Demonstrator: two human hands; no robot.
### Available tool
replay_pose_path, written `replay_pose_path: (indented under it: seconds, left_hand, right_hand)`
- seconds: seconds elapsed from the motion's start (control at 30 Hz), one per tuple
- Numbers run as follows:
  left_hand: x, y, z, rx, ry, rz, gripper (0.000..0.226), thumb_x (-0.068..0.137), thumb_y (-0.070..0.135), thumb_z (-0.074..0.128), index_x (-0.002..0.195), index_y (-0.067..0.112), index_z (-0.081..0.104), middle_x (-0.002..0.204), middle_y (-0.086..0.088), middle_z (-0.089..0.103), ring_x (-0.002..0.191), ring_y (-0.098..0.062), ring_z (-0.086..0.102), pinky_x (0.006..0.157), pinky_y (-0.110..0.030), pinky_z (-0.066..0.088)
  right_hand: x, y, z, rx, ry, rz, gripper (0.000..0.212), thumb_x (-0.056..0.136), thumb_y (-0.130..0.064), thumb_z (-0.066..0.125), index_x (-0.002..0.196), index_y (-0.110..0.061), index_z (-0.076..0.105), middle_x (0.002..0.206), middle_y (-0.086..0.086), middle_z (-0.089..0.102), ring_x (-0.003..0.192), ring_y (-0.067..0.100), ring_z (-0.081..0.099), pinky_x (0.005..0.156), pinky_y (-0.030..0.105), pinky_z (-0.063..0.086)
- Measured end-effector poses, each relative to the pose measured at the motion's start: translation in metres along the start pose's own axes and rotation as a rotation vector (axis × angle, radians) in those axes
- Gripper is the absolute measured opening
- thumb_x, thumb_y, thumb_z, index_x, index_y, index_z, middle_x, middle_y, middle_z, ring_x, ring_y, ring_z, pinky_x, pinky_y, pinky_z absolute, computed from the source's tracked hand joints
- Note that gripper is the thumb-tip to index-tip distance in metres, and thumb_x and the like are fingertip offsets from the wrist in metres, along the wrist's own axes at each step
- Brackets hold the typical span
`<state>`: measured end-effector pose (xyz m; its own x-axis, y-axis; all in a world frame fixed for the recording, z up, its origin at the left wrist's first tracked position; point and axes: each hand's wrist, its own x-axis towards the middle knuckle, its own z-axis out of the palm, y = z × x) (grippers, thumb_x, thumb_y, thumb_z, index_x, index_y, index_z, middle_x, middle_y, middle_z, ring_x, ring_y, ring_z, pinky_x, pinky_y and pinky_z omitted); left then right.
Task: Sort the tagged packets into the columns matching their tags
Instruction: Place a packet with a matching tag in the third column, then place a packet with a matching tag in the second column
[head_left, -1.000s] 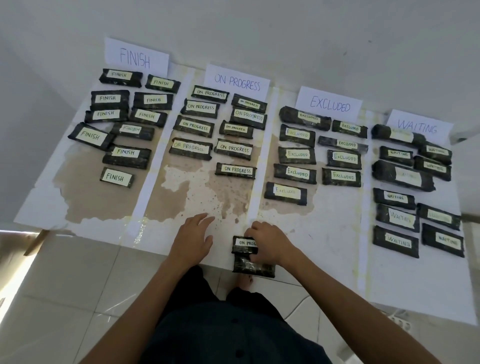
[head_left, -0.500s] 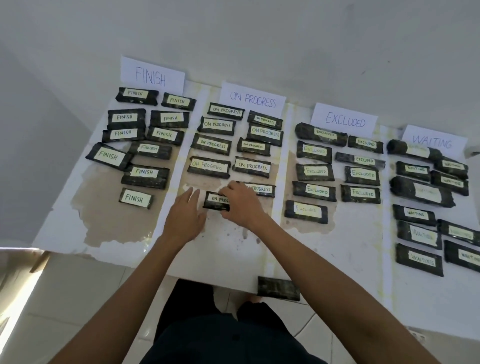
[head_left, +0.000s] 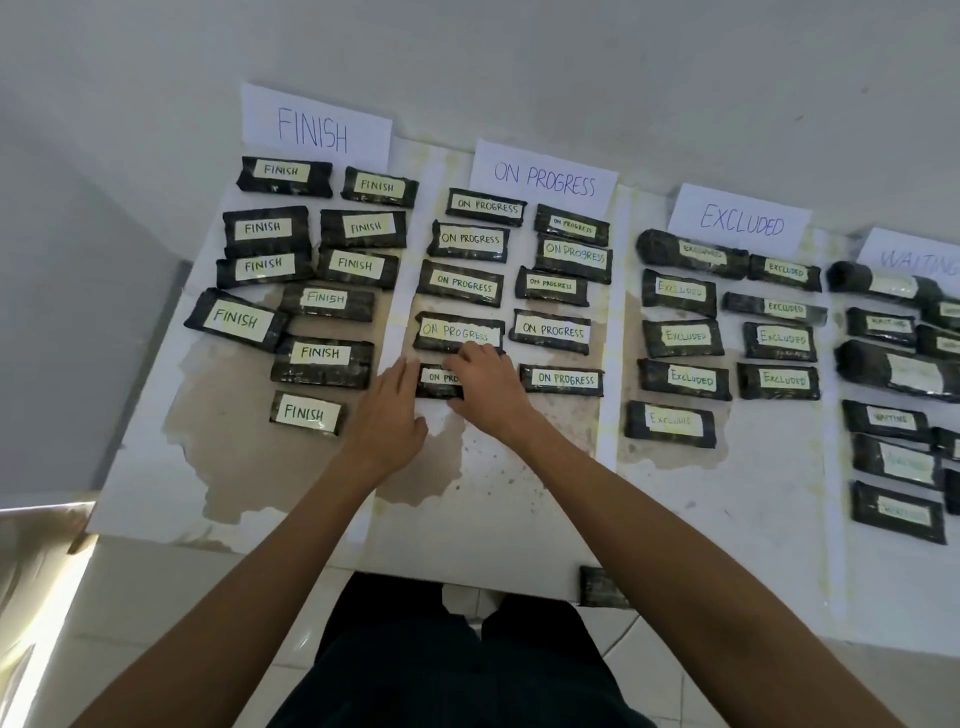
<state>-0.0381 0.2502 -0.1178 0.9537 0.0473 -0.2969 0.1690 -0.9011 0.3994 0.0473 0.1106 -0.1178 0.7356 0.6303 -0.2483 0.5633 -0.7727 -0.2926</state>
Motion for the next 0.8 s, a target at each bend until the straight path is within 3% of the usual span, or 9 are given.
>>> replay_pose_path:
  seconds: [0.2,0.4,0.67,0.8]
  left_hand:
    - [-0.015,0.014,-0.002,0.003,0.025,0.015,0.068,0.087,0.02,0.056,0.145,0.006,0.024,0.152,-0.015,0.027,0.137,-0.03,0.028,0.109,-0.041,0.03]
    - [-0.047,0.06,0.001,-0.085,0.096,0.067,0.058,0.085,0.015,0.058,0.139,0.01,0.038,0.145,-0.013,0.039,0.133,-0.03,0.036,0.107,-0.041,0.033]
    - [-0.096,0.123,0.051,-0.086,0.036,0.103,0.059,0.087,0.015,0.056,0.142,0.009,0.036,0.15,-0.012,0.032,0.136,-0.03,0.031,0.108,-0.042,0.031]
    - [-0.112,0.148,0.084,-0.079,-0.017,0.059,0.062,0.088,0.016,0.054,0.145,0.012,0.029,0.155,-0.008,0.022,0.141,-0.027,0.024,0.111,-0.039,0.028]
  right_hand:
    - [-0.021,-0.003,-0.016,0.031,0.004,-0.046,0.049,0.084,-0.026,0.065,0.128,-0.012,0.05,0.124,0.012,0.048,0.113,0.029,0.045,0.092,0.041,0.038]
    - [-0.082,0.01,-0.037,0.116,0.017,-0.138,0.044,0.083,-0.02,0.065,0.125,-0.009,0.056,0.116,0.014,0.054,0.104,0.032,0.051,0.086,0.045,0.045]
    - [-0.188,0.068,-0.027,0.149,-0.073,-0.122,0.037,0.084,-0.017,0.063,0.121,-0.011,0.059,0.114,0.01,0.056,0.099,0.029,0.055,0.084,0.039,0.047]
    - [-0.228,0.095,-0.009,0.144,-0.132,-0.1,0.042,0.082,-0.025,0.065,0.122,-0.013,0.059,0.116,0.008,0.055,0.101,0.028,0.053,0.085,0.04,0.047]
